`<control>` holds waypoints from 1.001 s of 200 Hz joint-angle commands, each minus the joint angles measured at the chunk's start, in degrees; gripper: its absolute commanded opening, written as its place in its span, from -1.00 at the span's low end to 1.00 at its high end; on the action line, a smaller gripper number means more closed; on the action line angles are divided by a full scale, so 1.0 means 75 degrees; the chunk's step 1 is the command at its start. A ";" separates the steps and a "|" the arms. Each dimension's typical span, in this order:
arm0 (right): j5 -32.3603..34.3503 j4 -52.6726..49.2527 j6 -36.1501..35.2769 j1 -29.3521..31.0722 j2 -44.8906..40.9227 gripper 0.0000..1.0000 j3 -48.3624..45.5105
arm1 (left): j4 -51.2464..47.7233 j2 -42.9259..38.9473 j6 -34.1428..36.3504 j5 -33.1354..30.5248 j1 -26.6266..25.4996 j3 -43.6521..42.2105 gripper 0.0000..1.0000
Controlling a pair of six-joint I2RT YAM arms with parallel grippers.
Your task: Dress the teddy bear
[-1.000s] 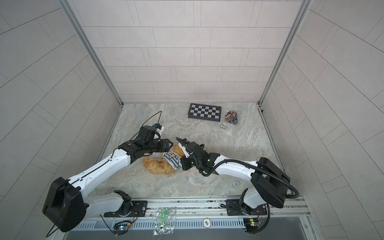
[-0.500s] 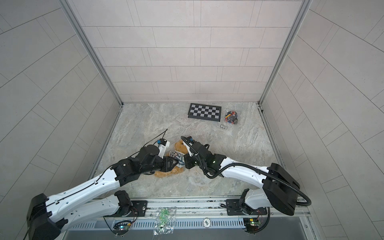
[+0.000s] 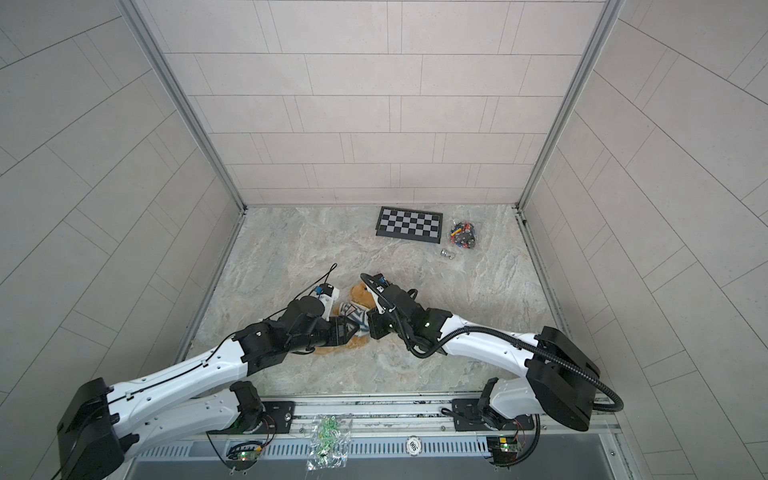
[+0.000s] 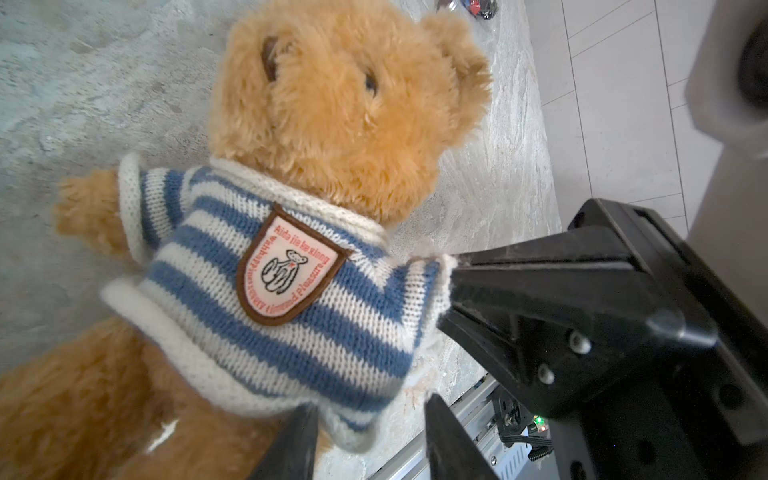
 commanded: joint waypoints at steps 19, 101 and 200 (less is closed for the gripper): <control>0.0150 0.0262 0.0196 0.0047 -0.0268 -1.00 0.0001 | 0.0216 -0.0354 -0.0471 -0.0484 -0.0034 -0.0440 -0.13; 0.0317 0.0191 0.0221 0.0129 -0.0520 -1.00 -0.0281 | 0.0335 -0.0431 -0.0563 -0.0859 0.0031 -0.0689 -0.82; 0.0613 -0.0051 -0.0052 0.0129 -0.0907 -0.75 -0.0619 | 0.0223 -0.0464 0.0021 -0.0375 0.0643 -0.0766 -1.00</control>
